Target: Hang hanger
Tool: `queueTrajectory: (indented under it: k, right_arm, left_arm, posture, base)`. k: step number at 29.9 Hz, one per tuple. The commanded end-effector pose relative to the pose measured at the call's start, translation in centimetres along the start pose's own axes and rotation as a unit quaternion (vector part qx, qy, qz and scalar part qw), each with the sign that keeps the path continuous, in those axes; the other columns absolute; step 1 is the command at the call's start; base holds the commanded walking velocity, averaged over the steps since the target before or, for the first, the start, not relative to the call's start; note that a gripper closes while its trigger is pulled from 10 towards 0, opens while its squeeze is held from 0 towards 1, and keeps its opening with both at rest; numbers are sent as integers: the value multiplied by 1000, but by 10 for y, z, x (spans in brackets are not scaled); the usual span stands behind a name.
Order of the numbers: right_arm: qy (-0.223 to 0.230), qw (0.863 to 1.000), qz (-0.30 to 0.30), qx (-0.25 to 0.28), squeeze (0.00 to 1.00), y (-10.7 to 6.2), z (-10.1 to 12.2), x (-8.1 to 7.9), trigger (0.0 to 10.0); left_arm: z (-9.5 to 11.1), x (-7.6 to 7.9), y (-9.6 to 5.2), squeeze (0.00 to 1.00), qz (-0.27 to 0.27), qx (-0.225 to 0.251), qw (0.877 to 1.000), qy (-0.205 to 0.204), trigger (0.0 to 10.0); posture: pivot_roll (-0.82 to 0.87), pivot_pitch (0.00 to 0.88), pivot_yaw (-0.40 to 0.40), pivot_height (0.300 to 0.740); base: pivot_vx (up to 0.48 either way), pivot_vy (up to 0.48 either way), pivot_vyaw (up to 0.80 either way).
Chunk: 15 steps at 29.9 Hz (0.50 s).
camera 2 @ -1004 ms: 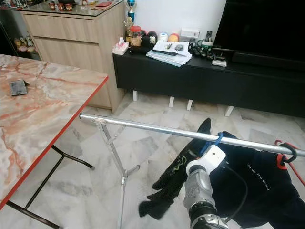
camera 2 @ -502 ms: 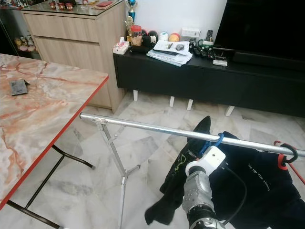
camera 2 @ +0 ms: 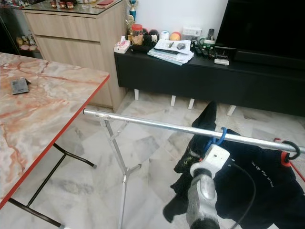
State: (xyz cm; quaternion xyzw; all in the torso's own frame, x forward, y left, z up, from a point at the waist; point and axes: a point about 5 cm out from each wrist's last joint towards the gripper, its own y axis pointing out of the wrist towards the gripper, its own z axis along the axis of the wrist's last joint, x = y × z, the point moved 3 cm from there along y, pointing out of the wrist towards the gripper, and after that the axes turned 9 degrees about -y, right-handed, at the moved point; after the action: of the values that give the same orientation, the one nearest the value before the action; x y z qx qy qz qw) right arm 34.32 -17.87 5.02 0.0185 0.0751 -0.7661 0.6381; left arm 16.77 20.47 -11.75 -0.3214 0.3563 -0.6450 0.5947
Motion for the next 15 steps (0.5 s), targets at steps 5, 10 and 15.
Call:
queueTrajectory:
  k: [5, 10, 15]
  right_arm:
    - [-41, 999, 19, -14, 0, -7, -6, 5, 0]
    - [-67, 997, 25, -35, 0, -13, -16, 10, 0]
    - [-116, 989, 48, -78, 0, -20, -32, 11, 0]
  left_arm:
    - [-20, 3, -3, 0, -8, -36, 999, 6, 10000]
    - [-20, 3, -3, 0, -9, -36, 999, 7, 10000]
    - [-20, 3, -3, 0, -10, -36, 999, 7, 10000]
  posture:
    - [81, 71, -23, 740]
    - [80, 71, -25, 740]
    - [73, 70, -24, 740]
  base:
    - [0, 0, 0]
    - [0, 0, 0]
    - [0, 0, 0]
